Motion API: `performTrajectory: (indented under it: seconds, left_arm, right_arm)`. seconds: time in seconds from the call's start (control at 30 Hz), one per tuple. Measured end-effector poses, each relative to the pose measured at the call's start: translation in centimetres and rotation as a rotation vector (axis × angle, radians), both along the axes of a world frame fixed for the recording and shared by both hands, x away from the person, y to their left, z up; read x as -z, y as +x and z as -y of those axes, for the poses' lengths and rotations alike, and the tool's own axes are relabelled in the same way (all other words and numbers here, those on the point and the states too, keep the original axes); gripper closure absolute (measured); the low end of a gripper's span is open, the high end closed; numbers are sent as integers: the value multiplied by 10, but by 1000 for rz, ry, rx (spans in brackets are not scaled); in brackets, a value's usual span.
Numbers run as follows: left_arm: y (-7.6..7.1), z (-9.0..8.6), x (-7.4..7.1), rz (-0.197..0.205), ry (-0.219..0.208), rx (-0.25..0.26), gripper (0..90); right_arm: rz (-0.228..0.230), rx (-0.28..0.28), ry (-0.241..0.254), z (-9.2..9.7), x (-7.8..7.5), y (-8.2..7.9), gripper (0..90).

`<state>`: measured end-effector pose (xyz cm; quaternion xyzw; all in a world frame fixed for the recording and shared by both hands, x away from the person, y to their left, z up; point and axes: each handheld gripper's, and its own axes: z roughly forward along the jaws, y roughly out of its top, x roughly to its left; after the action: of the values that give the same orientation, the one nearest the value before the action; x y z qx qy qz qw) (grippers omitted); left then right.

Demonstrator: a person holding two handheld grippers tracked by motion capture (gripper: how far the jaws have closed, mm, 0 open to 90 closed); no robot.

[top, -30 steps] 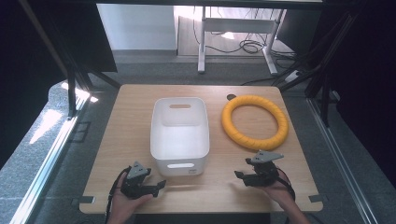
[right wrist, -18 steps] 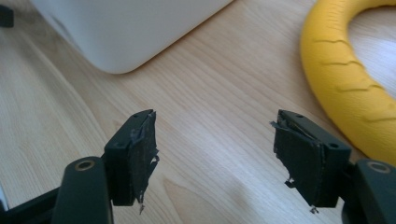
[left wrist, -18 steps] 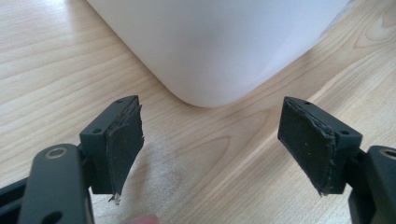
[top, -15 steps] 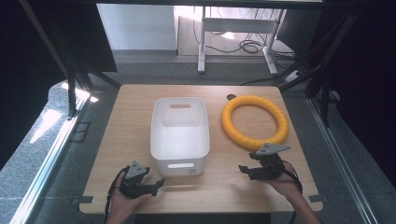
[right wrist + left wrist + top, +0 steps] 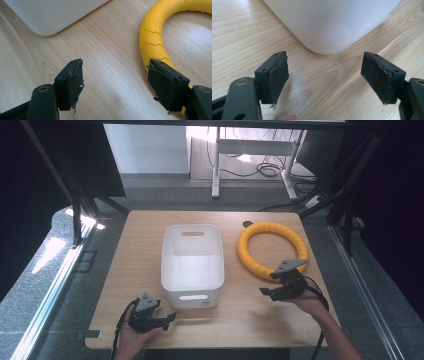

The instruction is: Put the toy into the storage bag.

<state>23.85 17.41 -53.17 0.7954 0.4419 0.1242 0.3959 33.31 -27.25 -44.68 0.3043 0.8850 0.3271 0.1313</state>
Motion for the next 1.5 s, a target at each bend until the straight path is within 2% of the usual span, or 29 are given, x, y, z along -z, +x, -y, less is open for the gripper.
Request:
performTrajectory:
  seconds: [0.07, 0.33, 0.5, 0.6, 0.7, 0.73, 0.77, 0.83, 0.87, 1.03, 1.2, 1.23, 1.3, 1.5]
  left_arm:
    - [0, 1, 0, 3, 1, -2, 221]
    - [0, 0, 0, 0, 2, 1, 221]
    - [1, 1, 2, -8, 9, 11, 221]
    - [1, 2, 2, -10, 9, 14, 221]
    - [1, 3, 3, -10, 10, 19, 221]
    - [1, 3, 3, -10, 10, 19, 221]
    - [1, 3, 3, -11, 11, 19, 221]
    - [1, 3, 2, -10, 10, 21, 220]
    - [0, 2, 2, -10, 9, 23, 220]
    - [1, 2, 3, -10, 11, 23, 220]
    - [1, 2, 3, -11, 12, 24, 219]
    - [1, 2, 3, -11, 12, 24, 220]
    - [1, 2, 3, -11, 11, 22, 219]
    - [0, 2, 2, -10, 10, 23, 219]
  right_arm:
    - [8, -7, -7, -1, -1, 4, 274]
    - [-15, -1, -50, -7, 3, 21, 276]
    - [-40, 0, -113, -13, 6, 41, 286]
    - [-55, -1, -113, -15, 7, 48, 290]
    - [-78, -6, -147, -14, 11, 62, 300]
    - [-78, -6, -147, -14, 11, 62, 300]
    - [-91, -13, -169, -14, 12, 69, 322]
    - [-88, -11, -171, -14, 12, 71, 334]
    - [-98, -21, -174, -13, 14, 77, 341]
    - [-118, -23, -185, -12, 18, 85, 342]
    - [-159, -20, -225, -14, 29, 94, 341]
    - [-159, -20, -225, -14, 29, 94, 341]
    - [-172, -22, -258, -16, 37, 99, 340]
    - [-189, -25, -283, -15, 46, 104, 360]
